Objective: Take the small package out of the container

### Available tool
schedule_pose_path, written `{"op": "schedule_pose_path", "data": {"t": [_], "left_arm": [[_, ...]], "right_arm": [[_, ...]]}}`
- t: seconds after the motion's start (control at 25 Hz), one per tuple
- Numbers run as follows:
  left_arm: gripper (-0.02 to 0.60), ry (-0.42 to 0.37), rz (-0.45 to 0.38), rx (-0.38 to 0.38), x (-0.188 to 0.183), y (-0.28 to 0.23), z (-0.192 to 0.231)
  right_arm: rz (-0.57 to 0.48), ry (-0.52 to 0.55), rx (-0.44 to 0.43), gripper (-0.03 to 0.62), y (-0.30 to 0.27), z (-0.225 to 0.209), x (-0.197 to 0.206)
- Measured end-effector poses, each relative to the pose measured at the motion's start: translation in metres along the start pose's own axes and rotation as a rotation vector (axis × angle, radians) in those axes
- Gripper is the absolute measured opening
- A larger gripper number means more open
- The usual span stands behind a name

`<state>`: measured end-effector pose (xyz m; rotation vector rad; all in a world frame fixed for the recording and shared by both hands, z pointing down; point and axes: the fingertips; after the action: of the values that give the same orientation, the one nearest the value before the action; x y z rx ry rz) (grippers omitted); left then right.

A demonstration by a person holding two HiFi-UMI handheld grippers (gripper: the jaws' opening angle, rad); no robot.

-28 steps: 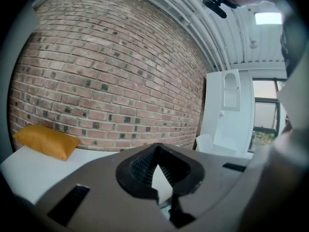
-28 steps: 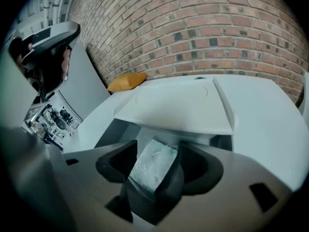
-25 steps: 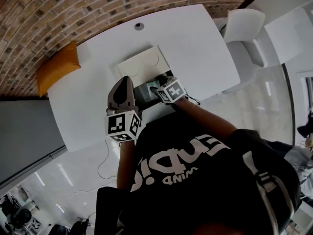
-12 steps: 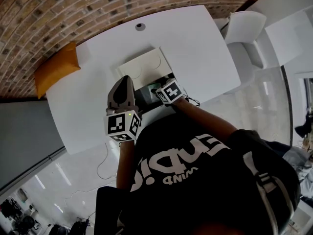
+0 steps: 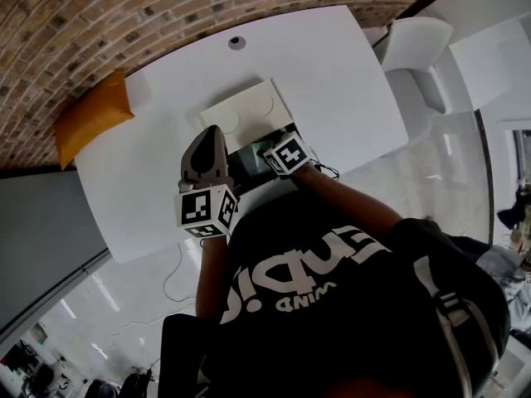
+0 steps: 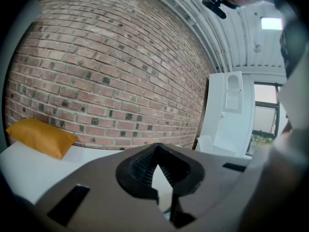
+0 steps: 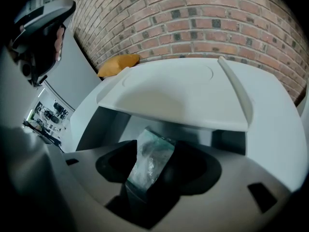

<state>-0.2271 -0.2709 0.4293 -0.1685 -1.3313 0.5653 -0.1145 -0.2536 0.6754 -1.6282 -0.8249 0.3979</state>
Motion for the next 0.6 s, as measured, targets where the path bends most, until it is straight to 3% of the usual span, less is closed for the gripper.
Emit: {"op": "schedule_pose_path", "data": {"t": [0.6], "left_arm": [[0.005, -0.002, 0.013, 0.007, 0.0037, -0.0024, -0.001]], "right_arm": [[-0.002, -0.012, 0.049, 0.183, -0.0001, -0.0082, 0.0014]]}}
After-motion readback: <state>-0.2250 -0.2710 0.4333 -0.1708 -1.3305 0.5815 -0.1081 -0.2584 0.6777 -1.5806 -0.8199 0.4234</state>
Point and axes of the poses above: the fingertips, and each gripper's own axes: y backward along the fingers, z to its left, x out of its underside, and after that the axes turned 14 degrees about z, right-handed
